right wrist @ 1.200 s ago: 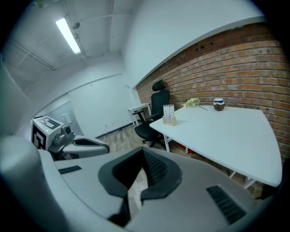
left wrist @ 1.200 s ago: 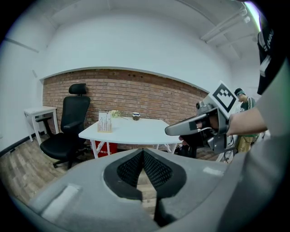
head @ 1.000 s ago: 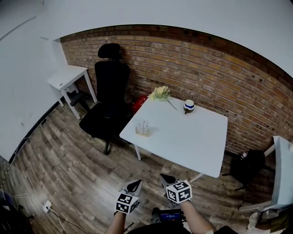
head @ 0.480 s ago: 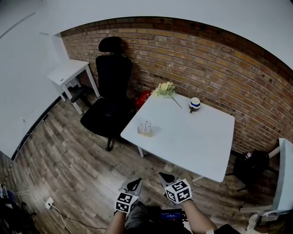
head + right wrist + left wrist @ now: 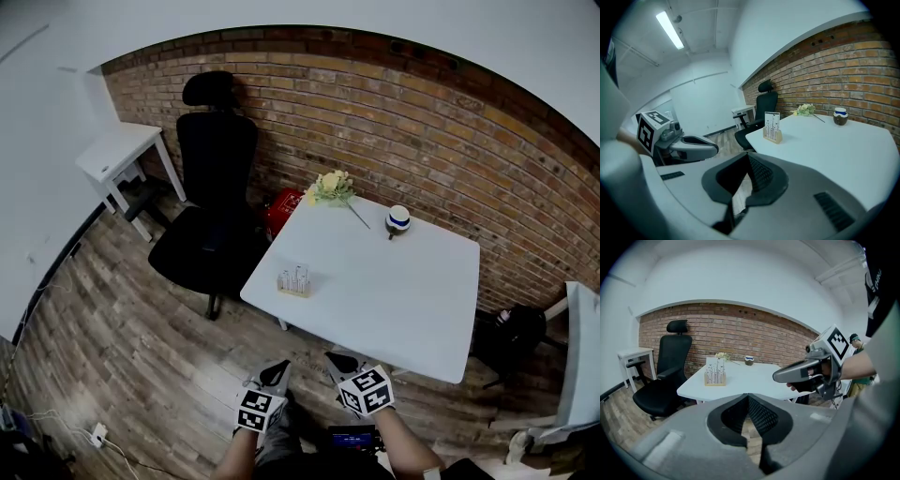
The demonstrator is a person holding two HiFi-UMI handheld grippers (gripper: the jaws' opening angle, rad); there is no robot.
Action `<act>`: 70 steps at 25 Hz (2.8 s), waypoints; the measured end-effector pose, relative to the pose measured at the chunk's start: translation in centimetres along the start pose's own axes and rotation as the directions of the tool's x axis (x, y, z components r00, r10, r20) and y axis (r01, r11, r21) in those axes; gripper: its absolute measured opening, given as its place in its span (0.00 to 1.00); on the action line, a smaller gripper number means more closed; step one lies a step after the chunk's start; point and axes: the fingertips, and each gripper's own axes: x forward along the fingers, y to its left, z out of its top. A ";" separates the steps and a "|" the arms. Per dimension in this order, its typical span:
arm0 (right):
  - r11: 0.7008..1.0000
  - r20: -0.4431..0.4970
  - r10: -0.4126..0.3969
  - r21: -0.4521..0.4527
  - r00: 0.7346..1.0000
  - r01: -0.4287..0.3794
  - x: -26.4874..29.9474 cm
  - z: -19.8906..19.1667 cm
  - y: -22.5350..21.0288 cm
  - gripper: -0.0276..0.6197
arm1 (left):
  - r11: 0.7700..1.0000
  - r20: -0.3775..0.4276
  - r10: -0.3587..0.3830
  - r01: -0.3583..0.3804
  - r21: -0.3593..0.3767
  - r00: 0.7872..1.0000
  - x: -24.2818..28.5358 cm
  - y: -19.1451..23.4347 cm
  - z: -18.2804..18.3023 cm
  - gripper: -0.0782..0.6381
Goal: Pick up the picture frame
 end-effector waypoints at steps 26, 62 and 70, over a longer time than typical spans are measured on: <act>0.980 0.005 -0.163 0.113 0.987 0.162 11.8 8.9 -5.2 0.06 | 0.991 0.013 -0.135 0.135 0.013 0.991 7.7 13.8 6.5 0.13; 0.991 -0.032 -0.067 0.117 0.997 0.070 12.3 8.5 -9.8 0.06 | 0.997 -0.046 -0.017 0.020 0.071 0.999 11.3 12.6 7.9 0.13; 0.978 -0.049 -0.120 0.166 0.992 0.126 15.7 8.2 -12.1 0.15 | 0.994 -0.100 -0.026 0.036 0.100 0.995 15.1 16.0 7.3 0.22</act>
